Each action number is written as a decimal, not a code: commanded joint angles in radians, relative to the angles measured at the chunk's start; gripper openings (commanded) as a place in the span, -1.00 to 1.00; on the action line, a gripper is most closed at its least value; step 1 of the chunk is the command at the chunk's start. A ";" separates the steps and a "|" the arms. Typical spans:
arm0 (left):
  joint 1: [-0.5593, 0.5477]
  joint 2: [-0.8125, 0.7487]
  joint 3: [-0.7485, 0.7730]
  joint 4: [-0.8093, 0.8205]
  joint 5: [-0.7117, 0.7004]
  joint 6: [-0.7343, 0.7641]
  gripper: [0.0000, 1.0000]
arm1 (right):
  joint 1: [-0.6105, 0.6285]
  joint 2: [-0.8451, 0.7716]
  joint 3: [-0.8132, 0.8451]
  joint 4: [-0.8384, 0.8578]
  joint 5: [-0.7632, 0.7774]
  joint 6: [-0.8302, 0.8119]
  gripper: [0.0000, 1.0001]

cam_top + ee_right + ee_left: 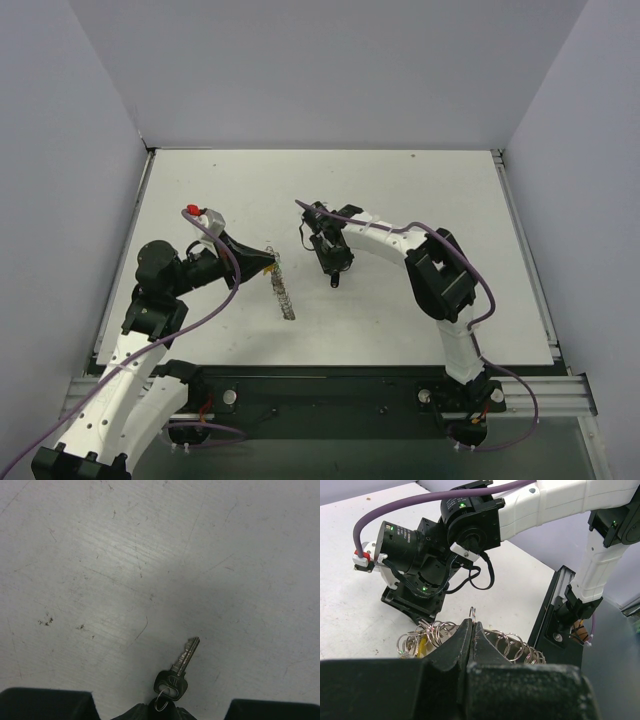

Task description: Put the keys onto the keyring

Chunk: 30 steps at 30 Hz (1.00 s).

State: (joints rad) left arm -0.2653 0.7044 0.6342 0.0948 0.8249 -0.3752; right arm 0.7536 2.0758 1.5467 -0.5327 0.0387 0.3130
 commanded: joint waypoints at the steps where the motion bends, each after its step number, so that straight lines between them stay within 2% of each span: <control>1: 0.005 -0.005 0.012 0.094 0.019 -0.010 -1.00 | -0.003 0.017 0.033 -0.033 0.024 0.011 -0.51; 11: 0.005 -0.006 0.010 0.095 0.023 -0.010 -1.00 | -0.017 0.035 0.036 -0.029 0.018 0.014 -0.62; 22: 0.006 -0.010 0.010 0.095 0.022 -0.010 -1.00 | -0.048 0.027 0.016 -0.006 -0.033 0.008 -1.00; 30: 0.006 -0.011 0.010 0.095 0.019 -0.008 -1.00 | -0.050 -0.060 -0.013 0.008 -0.033 -0.029 -1.00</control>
State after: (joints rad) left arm -0.2657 0.7044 0.6342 0.1024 0.8280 -0.3813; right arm 0.7090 2.0995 1.5608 -0.5137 0.0071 0.3077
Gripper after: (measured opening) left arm 0.022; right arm 0.041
